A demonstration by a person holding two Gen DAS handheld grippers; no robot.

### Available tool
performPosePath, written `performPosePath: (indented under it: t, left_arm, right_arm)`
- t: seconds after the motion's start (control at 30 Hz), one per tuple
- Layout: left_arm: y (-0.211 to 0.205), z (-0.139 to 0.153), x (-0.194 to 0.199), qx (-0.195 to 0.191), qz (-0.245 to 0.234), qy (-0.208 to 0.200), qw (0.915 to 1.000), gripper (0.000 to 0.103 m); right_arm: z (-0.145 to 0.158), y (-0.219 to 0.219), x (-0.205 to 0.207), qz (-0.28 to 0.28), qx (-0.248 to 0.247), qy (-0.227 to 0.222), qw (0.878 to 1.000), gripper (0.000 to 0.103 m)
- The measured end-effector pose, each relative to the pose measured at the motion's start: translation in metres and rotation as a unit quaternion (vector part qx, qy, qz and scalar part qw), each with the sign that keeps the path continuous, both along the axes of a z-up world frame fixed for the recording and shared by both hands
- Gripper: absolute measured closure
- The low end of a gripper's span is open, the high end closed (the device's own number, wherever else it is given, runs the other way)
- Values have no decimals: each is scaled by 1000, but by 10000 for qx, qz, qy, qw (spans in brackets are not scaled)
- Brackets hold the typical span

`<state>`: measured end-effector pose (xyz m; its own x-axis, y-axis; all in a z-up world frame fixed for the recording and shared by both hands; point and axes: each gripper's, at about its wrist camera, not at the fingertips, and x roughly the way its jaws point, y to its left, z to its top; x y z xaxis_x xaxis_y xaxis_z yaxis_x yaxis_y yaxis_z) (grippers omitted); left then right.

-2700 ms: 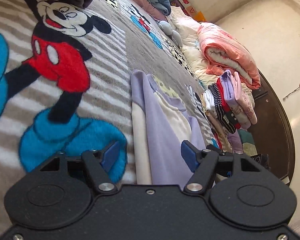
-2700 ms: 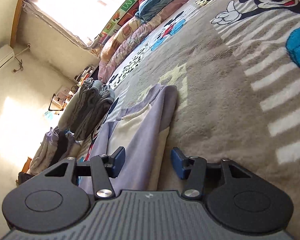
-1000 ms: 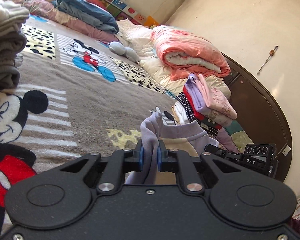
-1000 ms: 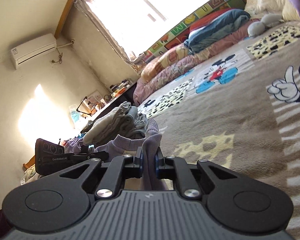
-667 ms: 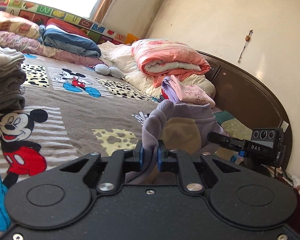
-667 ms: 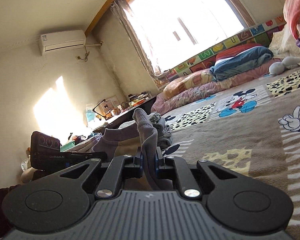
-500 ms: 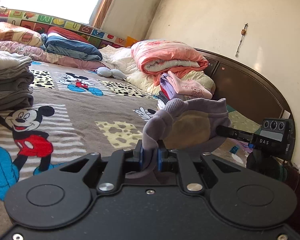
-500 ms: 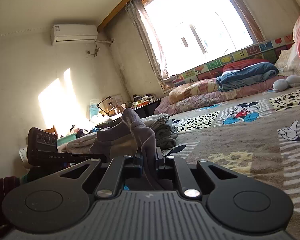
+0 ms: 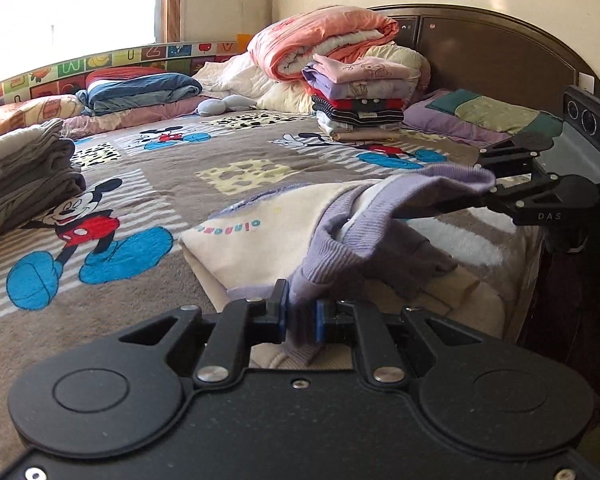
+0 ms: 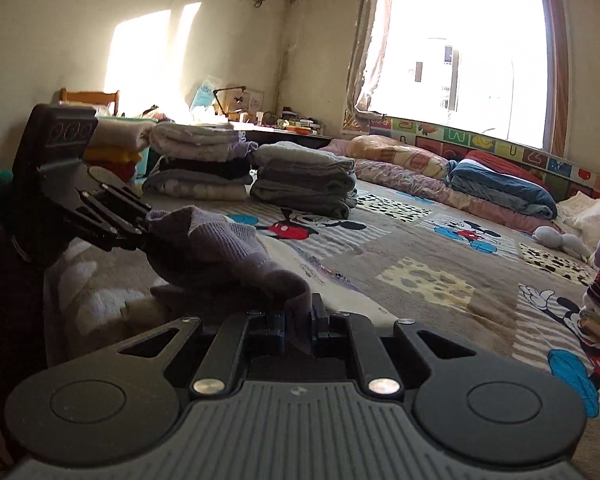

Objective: Fold clothes
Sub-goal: 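Lower the folded hem onto the sweatshirt and open both grippers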

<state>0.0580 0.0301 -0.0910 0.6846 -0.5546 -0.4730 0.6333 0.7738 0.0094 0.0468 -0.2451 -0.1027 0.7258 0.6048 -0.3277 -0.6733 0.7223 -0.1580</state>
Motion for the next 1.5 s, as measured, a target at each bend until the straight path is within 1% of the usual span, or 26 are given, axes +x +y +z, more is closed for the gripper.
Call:
performPosePath:
  t: [0.07,0.2,0.27,0.3,0.37,0.4,0.47,0.53,0.57,0.6,0.63,0.67,0.7,0.77,0.83,0.9,0.97,1.0,1.13,1.17,1.23,1.3,1.33,1.4,1.47,1.5]
  left_arm:
    - [-2,-4,-9,205,64,-123,9997,93]
    - [-6,-12,-20,670,57,-291,9973,93]
    - [-8,-16,-25,915,-12,-305,9953,93]
    - [-8,-17,-30,951,-107,-267,9951,93]
    - [-3,-16,-40,964,-284,-157,9948,93]
    - [-2,-14,-44,967,-346,-133,9946,92]
    - [-5,-11,-49,1046,-333,-322,9934,90]
    - [-8,-9,-55,1125,-321,-512,9918,89]
    - [-10,-8,-58,1164,-315,-606,9909,87]
    - [-12,-6,-61,1203,-309,-701,9898,72]
    - [-13,-5,-64,1242,-302,-795,9886,50]
    - [-15,-4,-66,1281,-296,-890,9873,43]
    - [-17,-3,-69,1319,-290,-984,9859,42]
    - [-20,-1,-74,1436,-278,-1163,9824,42]
    - [-29,-10,-71,1826,-270,-1277,9745,43]
    - [-33,-17,-67,2068,-242,-1319,9692,49]
    - [-31,-18,-65,2063,-232,-1326,9692,53]
    - [-28,-16,-64,1991,-220,-1279,9714,53]
    - [-17,-8,-63,1777,-142,-1210,9765,54]
    - [-16,-7,-64,1798,-97,-1245,9757,54]
    - [-20,-10,-66,2123,-68,-1363,9676,54]
    - [-29,-17,-66,2553,-87,-1473,9555,55]
    - [-33,-22,-65,2722,-130,-1523,9500,62]
    - [-44,-30,-62,2988,-141,-1644,9399,66]
    - [-51,-35,-61,3123,-155,-1781,9330,72]
    - [-54,-37,-60,3186,-145,-1844,9297,79]
  right_arm:
    - [-9,8,-11,27,-434,-68,9990,89]
    - [-21,16,-24,24,-966,-172,9952,87]
    - [-25,20,-30,23,-1146,-179,9932,78]
    - [-26,20,-33,6,-1276,-147,9917,75]
    - [-30,19,-37,-93,-1571,-90,9875,64]
    - [-31,17,-39,-166,-1712,-60,9851,63]
    - [-30,7,-46,-244,-1667,47,9857,63]
    - [-21,-6,-51,-344,-1316,98,9907,63]
    - [-17,-10,-53,-384,-1119,56,9930,62]
    - [-12,-13,-55,-425,-922,14,9948,62]
    - [-8,-16,-57,-445,-770,-32,9960,61]
    - [-9,-9,-57,-346,-889,-108,9954,58]
    - [-9,-2,-58,-248,-1008,-183,9944,56]
    - [-16,15,-60,-85,-1403,-343,9895,55]
    - [-25,34,-62,45,-1889,-505,9807,55]
    - [-30,44,-61,99,-2079,-614,9762,55]
    - [-34,52,-58,125,-2251,-645,9721,55]
    - [-36,54,-56,134,-2278,-636,9715,55]
    - [-36,55,-53,95,-2178,-591,9741,55]
    - [-35,54,-53,85,-2163,-580,9746,55]
    - [-34,53,-54,60,-2135,-565,9753,55]
    - [-34,50,-56,19,-2144,-557,9751,55]
    - [-35,50,-55,2,-2170,-553,9746,55]
    - [-37,50,-55,-31,-2218,-551,9735,55]
    - [-37,51,-56,-36,-2240,-622,9726,54]
    - [-38,51,-56,-39,-2248,-654,9722,54]
